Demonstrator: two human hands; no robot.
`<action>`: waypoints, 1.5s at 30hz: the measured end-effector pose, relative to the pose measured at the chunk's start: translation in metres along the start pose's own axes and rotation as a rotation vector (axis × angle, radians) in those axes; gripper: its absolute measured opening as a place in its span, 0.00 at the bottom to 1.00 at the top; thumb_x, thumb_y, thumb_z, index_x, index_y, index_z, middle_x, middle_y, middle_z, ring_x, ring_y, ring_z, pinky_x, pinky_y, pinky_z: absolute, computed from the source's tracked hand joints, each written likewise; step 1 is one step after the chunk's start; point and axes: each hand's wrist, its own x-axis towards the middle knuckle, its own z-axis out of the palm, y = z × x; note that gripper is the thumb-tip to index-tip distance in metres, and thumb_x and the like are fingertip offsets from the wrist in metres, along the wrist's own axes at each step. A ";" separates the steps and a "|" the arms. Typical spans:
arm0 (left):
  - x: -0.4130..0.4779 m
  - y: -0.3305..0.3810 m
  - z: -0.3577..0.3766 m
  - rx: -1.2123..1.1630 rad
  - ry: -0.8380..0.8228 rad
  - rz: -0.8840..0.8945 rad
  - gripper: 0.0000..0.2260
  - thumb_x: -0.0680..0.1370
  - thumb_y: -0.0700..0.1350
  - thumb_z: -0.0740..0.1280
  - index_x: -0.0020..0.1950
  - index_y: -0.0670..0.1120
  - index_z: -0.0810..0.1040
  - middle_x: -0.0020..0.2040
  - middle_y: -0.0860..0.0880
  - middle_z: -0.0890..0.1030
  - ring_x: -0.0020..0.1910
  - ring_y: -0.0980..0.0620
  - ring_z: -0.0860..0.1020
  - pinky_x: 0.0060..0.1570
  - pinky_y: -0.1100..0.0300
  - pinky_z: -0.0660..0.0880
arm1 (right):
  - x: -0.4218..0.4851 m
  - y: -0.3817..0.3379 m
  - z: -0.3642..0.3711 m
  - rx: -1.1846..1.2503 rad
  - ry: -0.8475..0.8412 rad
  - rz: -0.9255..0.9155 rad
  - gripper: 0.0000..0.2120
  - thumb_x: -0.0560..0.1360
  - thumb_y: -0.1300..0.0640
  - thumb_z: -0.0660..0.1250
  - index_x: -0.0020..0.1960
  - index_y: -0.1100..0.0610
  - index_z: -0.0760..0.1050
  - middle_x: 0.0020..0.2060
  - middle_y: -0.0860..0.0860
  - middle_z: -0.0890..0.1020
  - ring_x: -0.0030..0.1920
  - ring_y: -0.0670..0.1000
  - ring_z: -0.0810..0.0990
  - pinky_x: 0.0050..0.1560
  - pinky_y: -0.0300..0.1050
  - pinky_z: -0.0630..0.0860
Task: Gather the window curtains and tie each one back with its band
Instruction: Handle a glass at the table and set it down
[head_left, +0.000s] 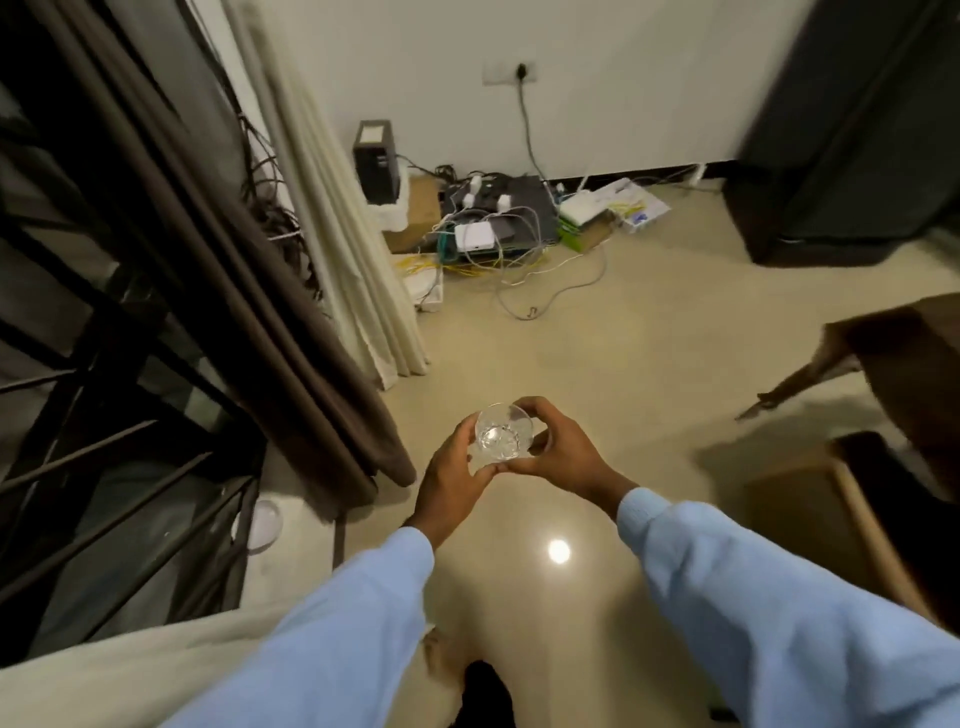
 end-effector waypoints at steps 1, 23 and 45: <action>0.002 0.016 0.009 0.008 -0.011 0.031 0.32 0.70 0.49 0.75 0.70 0.57 0.64 0.62 0.57 0.75 0.59 0.57 0.74 0.55 0.63 0.74 | -0.012 -0.001 -0.017 -0.002 0.037 -0.007 0.37 0.58 0.44 0.84 0.62 0.42 0.71 0.54 0.35 0.77 0.36 0.44 0.80 0.40 0.36 0.78; 0.029 0.404 0.217 -0.161 -0.737 0.916 0.28 0.67 0.64 0.72 0.64 0.60 0.72 0.51 0.68 0.79 0.53 0.65 0.78 0.47 0.73 0.75 | -0.285 -0.048 -0.328 -0.121 0.955 0.180 0.36 0.61 0.43 0.82 0.65 0.45 0.71 0.56 0.39 0.79 0.48 0.38 0.80 0.43 0.31 0.77; -0.031 0.479 0.405 -0.172 -1.206 0.919 0.24 0.67 0.49 0.78 0.61 0.52 0.74 0.52 0.58 0.81 0.52 0.63 0.80 0.49 0.72 0.75 | -0.412 0.042 -0.364 0.001 1.391 0.452 0.40 0.65 0.44 0.80 0.72 0.49 0.66 0.58 0.46 0.80 0.44 0.48 0.82 0.48 0.40 0.81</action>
